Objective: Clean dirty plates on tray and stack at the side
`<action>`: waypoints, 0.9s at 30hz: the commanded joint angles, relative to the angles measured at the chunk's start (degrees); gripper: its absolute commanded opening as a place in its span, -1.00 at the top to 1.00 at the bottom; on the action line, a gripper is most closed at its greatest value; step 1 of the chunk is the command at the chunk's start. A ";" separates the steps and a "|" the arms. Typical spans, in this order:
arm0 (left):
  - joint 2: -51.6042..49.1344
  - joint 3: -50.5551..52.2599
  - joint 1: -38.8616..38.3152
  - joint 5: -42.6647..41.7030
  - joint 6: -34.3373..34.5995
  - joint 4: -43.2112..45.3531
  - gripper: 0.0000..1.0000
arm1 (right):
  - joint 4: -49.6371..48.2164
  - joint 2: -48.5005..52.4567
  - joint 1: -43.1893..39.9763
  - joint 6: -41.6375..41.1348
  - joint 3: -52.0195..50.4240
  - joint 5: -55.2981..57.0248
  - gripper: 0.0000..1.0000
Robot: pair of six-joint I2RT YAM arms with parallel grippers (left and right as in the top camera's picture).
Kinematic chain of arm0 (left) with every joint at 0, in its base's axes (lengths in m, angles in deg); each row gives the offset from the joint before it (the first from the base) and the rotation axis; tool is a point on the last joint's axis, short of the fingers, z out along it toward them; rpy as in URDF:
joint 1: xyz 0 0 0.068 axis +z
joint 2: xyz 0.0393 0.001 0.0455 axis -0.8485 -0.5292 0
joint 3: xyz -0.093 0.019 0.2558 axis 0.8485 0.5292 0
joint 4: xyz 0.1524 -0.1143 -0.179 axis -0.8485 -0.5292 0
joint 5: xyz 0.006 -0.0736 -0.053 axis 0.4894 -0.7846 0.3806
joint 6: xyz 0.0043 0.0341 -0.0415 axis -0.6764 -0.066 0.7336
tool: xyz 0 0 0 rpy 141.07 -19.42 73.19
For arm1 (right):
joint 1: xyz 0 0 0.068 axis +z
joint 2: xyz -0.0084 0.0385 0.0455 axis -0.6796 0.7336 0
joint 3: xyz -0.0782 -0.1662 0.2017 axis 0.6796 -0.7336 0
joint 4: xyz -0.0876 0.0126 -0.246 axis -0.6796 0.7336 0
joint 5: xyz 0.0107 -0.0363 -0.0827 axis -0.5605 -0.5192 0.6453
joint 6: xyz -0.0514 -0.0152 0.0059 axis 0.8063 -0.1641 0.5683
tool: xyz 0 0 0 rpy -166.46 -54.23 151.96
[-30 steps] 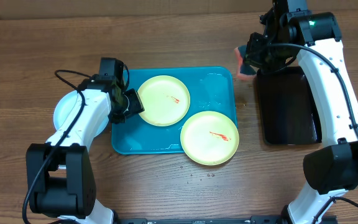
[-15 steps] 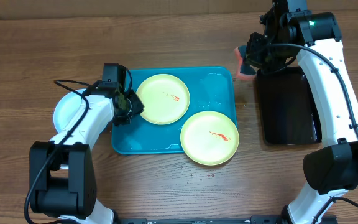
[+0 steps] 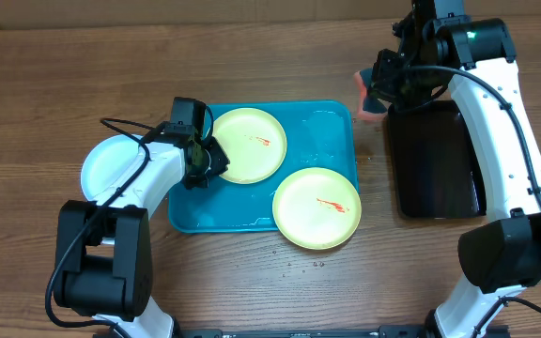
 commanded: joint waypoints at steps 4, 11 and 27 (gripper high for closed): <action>-0.57 0.50 -0.26 1.86 -0.94 -0.02 0.48 | -0.24 0.09 -0.33 0.42 0.44 -0.02 0.93; -0.63 0.50 -0.33 2.40 -1.62 -0.07 0.58 | -0.15 0.09 -0.33 0.42 0.44 -0.02 0.93; -3.74 0.50 -0.26 7.74 -7.89 0.39 0.92 | 0.22 0.09 -0.33 0.42 0.44 -0.04 0.93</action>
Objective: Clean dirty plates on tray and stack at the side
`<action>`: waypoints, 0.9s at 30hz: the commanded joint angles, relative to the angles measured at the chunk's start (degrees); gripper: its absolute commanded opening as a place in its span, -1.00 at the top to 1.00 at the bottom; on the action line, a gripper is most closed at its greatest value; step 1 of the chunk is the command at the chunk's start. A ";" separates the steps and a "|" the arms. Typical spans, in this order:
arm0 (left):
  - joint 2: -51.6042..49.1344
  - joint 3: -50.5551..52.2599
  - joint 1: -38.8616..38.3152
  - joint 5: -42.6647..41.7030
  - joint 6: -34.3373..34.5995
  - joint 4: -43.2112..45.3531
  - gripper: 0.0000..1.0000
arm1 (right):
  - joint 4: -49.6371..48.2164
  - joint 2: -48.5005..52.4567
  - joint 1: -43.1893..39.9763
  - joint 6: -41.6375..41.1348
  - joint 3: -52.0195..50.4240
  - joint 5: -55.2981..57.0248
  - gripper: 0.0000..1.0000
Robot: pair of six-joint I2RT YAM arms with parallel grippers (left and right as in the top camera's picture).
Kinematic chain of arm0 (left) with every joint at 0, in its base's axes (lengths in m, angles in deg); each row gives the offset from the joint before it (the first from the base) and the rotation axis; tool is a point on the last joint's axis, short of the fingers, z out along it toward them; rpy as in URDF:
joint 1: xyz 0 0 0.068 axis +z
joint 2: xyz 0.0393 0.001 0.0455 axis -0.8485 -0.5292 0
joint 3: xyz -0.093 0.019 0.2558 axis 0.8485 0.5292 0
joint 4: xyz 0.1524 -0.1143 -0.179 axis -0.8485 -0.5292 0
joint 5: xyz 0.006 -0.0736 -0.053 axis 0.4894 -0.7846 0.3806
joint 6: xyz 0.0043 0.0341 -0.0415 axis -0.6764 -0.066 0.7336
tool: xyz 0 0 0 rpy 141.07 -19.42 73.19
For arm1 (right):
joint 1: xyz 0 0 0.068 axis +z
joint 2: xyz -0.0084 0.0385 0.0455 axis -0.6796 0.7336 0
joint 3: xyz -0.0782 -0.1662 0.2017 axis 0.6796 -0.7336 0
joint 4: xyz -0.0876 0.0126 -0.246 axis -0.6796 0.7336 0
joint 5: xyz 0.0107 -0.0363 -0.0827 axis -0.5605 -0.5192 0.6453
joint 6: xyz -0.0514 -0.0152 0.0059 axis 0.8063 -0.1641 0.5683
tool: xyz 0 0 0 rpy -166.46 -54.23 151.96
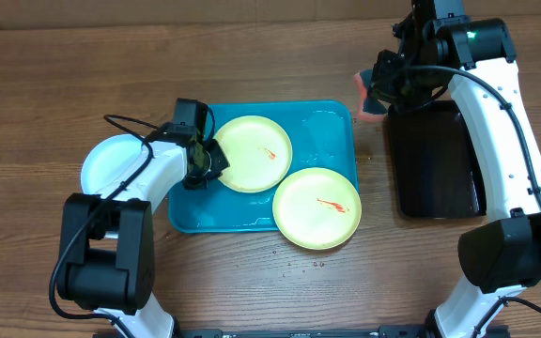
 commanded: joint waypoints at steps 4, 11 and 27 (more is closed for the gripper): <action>-1.81 0.50 -0.17 9.25 -7.54 -0.44 0.92 | -0.28 0.09 -0.33 0.44 0.44 -0.02 0.93; -1.81 0.50 1.25 12.39 -13.38 2.27 0.92 | 0.50 0.09 -0.33 0.46 0.39 -0.02 0.93; -1.81 0.50 1.25 3.39 -30.29 3.58 0.92 | -4.02 2.97 5.38 0.28 0.39 0.02 0.93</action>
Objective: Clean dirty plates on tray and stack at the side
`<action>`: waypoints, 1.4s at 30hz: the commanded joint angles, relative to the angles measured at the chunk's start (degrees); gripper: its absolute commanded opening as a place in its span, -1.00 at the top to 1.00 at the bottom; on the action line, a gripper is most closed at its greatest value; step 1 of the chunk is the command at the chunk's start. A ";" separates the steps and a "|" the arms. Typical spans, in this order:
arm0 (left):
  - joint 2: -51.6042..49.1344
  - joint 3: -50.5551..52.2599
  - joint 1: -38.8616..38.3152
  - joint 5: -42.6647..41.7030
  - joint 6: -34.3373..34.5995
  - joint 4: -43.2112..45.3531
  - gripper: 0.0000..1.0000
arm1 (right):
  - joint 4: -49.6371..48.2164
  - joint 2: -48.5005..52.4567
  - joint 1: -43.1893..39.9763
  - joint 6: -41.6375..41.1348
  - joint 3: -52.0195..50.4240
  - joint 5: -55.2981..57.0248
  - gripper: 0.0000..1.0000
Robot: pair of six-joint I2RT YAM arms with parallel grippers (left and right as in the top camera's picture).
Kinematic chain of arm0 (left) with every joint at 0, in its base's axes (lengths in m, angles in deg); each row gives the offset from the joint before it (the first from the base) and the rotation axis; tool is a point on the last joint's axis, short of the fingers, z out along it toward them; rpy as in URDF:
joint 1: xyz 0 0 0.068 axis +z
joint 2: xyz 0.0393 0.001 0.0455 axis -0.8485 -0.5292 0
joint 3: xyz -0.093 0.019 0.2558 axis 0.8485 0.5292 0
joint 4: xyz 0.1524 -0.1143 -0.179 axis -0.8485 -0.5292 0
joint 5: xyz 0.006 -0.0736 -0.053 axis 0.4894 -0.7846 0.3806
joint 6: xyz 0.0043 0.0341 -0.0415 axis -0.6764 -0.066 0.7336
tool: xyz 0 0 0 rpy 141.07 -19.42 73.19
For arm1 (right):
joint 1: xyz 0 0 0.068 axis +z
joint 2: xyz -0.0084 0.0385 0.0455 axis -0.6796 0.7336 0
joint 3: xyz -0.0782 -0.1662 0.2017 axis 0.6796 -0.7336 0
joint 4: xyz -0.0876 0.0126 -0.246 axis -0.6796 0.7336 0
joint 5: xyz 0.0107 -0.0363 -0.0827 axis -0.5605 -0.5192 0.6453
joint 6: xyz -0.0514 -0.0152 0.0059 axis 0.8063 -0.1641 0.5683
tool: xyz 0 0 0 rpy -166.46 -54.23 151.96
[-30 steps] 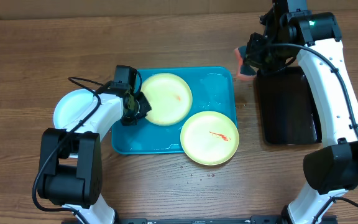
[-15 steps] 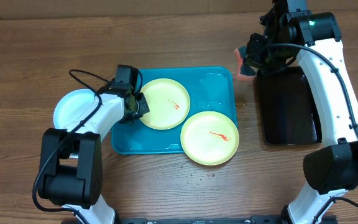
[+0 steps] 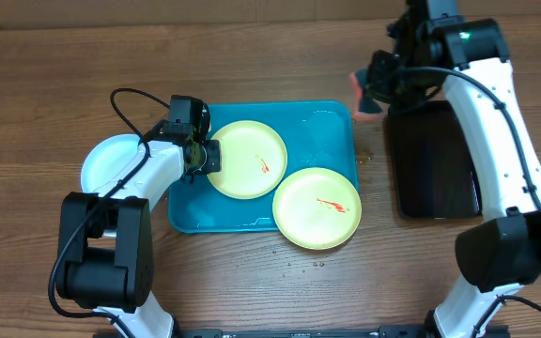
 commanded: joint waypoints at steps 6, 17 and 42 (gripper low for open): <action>-1.40 0.50 0.31 -1.57 -3.52 -2.73 0.92 | -7.72 5.49 8.76 -3.28 0.39 1.31 0.93; -1.40 0.50 0.48 -7.41 -3.48 -3.45 0.92 | -9.84 13.97 16.15 -3.50 0.39 3.28 0.93; -1.40 0.50 3.98 -11.69 -2.03 -0.61 0.92 | -15.56 28.61 25.88 -3.06 0.39 5.05 0.93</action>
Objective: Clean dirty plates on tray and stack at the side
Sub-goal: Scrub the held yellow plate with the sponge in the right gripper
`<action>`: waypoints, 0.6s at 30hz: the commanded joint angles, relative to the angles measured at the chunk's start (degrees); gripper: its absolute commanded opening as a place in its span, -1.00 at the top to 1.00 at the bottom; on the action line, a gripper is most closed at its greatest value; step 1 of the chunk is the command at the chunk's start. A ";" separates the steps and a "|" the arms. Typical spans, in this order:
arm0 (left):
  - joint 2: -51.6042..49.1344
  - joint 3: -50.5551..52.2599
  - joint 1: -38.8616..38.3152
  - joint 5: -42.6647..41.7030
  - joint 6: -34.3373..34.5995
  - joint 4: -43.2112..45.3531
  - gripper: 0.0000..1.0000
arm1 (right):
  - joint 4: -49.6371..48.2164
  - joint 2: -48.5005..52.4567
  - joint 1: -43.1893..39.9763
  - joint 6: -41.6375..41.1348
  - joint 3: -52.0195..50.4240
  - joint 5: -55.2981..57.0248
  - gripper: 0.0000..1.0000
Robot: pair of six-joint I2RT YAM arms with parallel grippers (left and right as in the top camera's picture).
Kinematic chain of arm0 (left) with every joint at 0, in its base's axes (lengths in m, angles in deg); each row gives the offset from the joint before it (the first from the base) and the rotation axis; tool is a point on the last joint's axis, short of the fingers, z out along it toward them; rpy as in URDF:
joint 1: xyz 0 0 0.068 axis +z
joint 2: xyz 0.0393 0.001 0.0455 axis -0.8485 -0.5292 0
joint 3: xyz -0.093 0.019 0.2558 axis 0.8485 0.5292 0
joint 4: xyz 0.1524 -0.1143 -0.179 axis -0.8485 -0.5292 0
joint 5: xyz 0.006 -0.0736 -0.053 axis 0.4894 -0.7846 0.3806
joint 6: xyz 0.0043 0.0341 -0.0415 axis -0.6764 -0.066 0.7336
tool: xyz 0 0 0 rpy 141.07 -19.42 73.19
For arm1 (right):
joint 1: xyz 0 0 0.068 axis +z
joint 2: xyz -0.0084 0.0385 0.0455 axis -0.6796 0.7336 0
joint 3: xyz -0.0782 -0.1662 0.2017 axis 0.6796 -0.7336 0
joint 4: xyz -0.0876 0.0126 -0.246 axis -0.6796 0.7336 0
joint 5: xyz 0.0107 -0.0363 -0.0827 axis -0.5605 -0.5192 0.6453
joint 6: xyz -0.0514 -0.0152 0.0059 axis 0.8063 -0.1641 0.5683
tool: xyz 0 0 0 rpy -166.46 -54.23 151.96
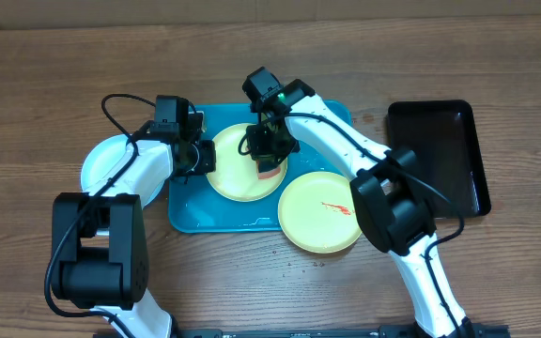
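Observation:
On the blue tray (319,126) lies a yellow plate (233,174). My left gripper (203,156) is shut on its left rim. Over the plate's right half, my right gripper (269,156) is shut on a pink sponge (270,173), which rests on the plate's face and hides any stain there. A second yellow plate (313,218) with a red smear (336,207) lies over the tray's near right corner, partly on the table. A pale blue plate (101,166) sits on the table left of the tray.
A black tray (437,155) lies at the right of the wooden table (64,75). The right arm reaches across the blue tray and above the second plate. The left arm's cable loops above the pale blue plate.
The right arm has moved from the black tray's far left corner to over the held plate, and the sponge now sits on the plate. The left gripper with the plate is slightly farther back.
At first the left gripper held the rear plate's left rim and the right gripper held the sponge by the black tray. Over the following moments the plate shifted and turned, its red smear changing place. Now the sponge rests on that plate.

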 commanded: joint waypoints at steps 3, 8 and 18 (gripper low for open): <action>-1.14 0.52 0.28 -5.64 -0.02 0.31 0.92 | -3.91 3.65 1.84 1.49 0.39 -5.33 0.93; -1.14 0.52 0.33 -6.14 -0.02 0.46 0.92 | -2.51 3.72 3.15 4.55 0.57 -11.58 0.93; -1.14 0.52 1.49 -6.12 -0.02 0.33 0.92 | 6.71 3.69 -2.34 6.08 0.83 3.37 0.93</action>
